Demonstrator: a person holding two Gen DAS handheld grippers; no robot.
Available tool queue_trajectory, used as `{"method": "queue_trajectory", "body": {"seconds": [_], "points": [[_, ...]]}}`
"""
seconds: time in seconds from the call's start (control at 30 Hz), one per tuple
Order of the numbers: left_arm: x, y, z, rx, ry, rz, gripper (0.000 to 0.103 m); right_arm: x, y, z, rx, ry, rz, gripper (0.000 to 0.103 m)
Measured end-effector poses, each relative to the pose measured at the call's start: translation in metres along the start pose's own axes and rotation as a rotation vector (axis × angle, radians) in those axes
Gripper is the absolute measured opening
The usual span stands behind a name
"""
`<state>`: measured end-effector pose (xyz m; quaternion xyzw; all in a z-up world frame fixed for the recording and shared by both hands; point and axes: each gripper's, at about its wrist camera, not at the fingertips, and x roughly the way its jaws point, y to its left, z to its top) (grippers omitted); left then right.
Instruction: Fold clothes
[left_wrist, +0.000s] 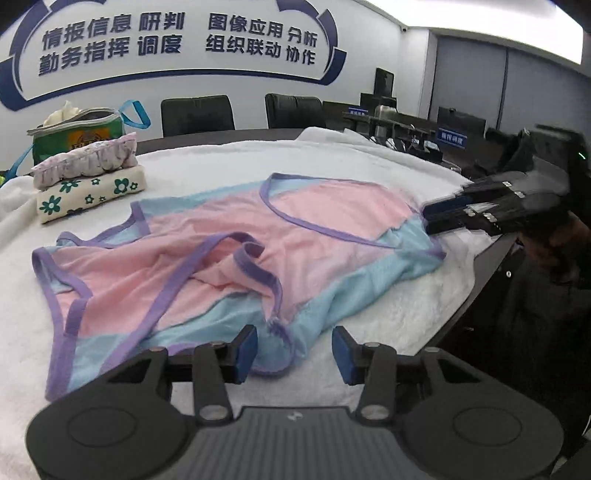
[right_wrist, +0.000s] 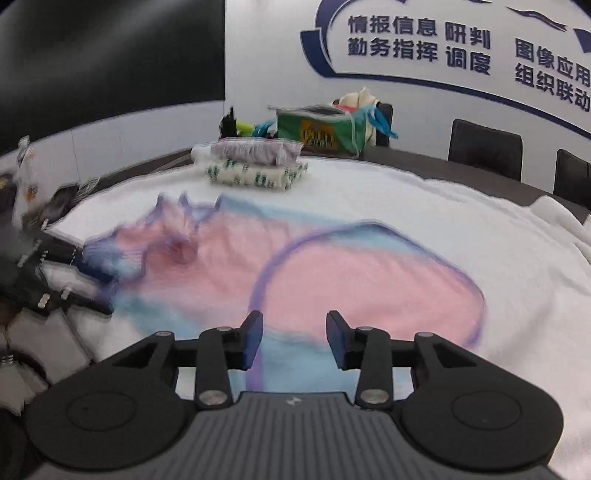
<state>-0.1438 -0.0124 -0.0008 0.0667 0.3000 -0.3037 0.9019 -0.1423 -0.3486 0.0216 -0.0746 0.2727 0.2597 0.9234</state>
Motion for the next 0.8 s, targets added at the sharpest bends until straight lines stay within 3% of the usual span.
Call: {"method": "queue_trajectory", "body": {"seconds": [0.1, 0.13, 0.17, 0.23, 0.27, 0.4, 0.53, 0.6, 0.63, 0.67, 0.7, 0.77, 0.8], "points": [[-0.009, -0.001, -0.006, 0.004, 0.006, -0.012, 0.020, -0.004, 0.013, -0.016, -0.066, 0.000, 0.064, 0.038], [-0.011, 0.002, -0.008, -0.006, 0.006, -0.016, 0.005, -0.003, 0.017, -0.020, -0.089, -0.006, 0.085, 0.038], [-0.012, 0.005, -0.009, -0.021, 0.007, -0.022, 0.001, -0.002, 0.020, -0.023, -0.107, -0.010, 0.105, 0.035], [-0.014, 0.011, -0.008, -0.066, 0.005, -0.041, 0.000, 0.009, 0.018, -0.027, -0.121, -0.007, 0.118, 0.008], [-0.019, 0.015, -0.008, -0.083, -0.001, -0.055, 0.000, 0.013, 0.016, -0.028, -0.116, -0.006, 0.105, 0.002], [-0.031, 0.016, -0.011, -0.116, -0.006, -0.126, 0.000, -0.005, 0.004, -0.031, -0.093, -0.040, 0.124, 0.002], [-0.033, 0.011, -0.012, -0.111, -0.005, -0.158, 0.004, -0.013, 0.005, -0.032, -0.118, -0.021, 0.112, 0.002], [-0.042, 0.017, -0.007, -0.118, -0.039, -0.161, 0.011, -0.013, 0.008, -0.030, -0.140, -0.006, 0.100, 0.005], [-0.046, 0.023, -0.005, -0.129, -0.048, -0.139, 0.020, -0.009, 0.012, -0.024, -0.147, -0.005, 0.101, 0.006], [-0.049, 0.032, -0.003, -0.152, -0.042, -0.083, 0.033, 0.000, 0.018, -0.012, -0.150, -0.010, 0.111, 0.012], [-0.052, 0.041, -0.001, -0.174, -0.037, -0.027, 0.040, 0.010, 0.025, 0.000, -0.154, -0.015, 0.120, 0.026], [-0.058, 0.059, 0.003, -0.219, -0.026, 0.086, 0.044, 0.028, 0.038, 0.024, -0.160, -0.026, 0.138, 0.043], [-0.061, 0.068, 0.004, -0.241, -0.020, 0.143, 0.043, 0.038, 0.044, 0.037, -0.164, -0.031, 0.148, 0.044]]}}
